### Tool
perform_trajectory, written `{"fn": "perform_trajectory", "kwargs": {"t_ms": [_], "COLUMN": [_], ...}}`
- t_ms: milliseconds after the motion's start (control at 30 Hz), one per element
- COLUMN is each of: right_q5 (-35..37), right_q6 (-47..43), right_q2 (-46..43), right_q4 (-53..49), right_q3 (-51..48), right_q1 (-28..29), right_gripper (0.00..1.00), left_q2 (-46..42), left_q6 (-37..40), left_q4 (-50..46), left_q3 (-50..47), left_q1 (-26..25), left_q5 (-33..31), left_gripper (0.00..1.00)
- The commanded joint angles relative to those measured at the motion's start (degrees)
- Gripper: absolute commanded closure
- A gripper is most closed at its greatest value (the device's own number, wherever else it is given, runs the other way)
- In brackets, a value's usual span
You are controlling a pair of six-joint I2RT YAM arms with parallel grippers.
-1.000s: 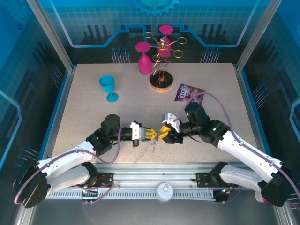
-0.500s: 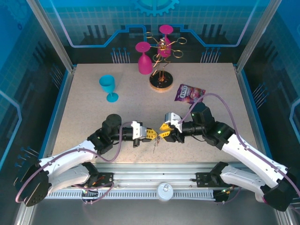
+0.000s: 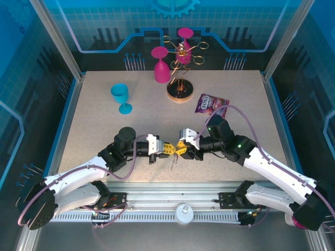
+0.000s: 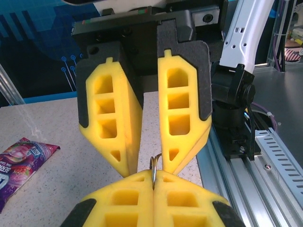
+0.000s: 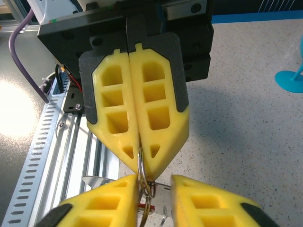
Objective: Put the keys on the keyring
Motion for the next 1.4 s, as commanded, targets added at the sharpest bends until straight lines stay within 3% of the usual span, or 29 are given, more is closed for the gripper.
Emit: {"fn": "perform_trajectory", "kwargs": {"t_ms": [0,100,233,400,567,1000,1100,1200,1233,1333,1367], "right_q5": [0.78,1.49,2.68,7.40,13.69,18.64,17.74,16.34,15.09,10.43,7.98], "right_q6": [-0.47,-0.67,-1.82,-6.84,-11.58,-16.02,-15.87,-13.97,-12.75,-8.21,-6.83], "right_q2": [0.18,0.01,-0.19,2.52,7.19,17.07,17.58,15.44,13.61,7.04,4.81], "right_q4": [1.15,1.51,-0.72,-11.21,-20.79,-29.06,-28.94,-26.48,-24.32,-16.78,-14.06], "right_q3": [0.59,0.86,2.37,8.16,14.18,25.06,25.90,24.10,22.36,15.53,13.06], "right_q1": [0.88,0.86,0.94,2.07,3.80,9.76,10.12,9.32,8.35,3.85,2.13], "right_gripper": [0.83,0.99,1.00,1.00,1.00,1.00,1.00,1.00,0.95,0.69,0.66], "left_q2": [0.23,0.18,0.22,0.22,0.06,-0.03,-0.18,-0.71,-1.05,-1.94,-2.12], "left_q6": [-0.66,-0.72,-0.01,5.36,8.93,10.74,10.38,10.09,9.95,8.89,8.29], "left_q4": [3.05,3.46,1.59,-7.67,-13.40,-17.37,-17.04,-15.72,-14.86,-11.83,-10.57], "left_q3": [1.53,1.31,1.69,4.20,5.56,7.02,6.96,6.35,5.95,4.79,4.27], "left_q1": [-0.32,-0.31,-0.30,-0.30,-0.29,-0.29,-0.30,-0.27,-0.32,-0.32,-0.25], "left_q5": [1.97,2.01,0.59,-4.39,-7.91,-8.08,-7.84,-8.86,-9.04,-8.90,-8.50], "left_gripper": [1.00,1.00,1.00,0.72,0.70,0.89,1.00,1.00,1.00,1.00,1.00]}}
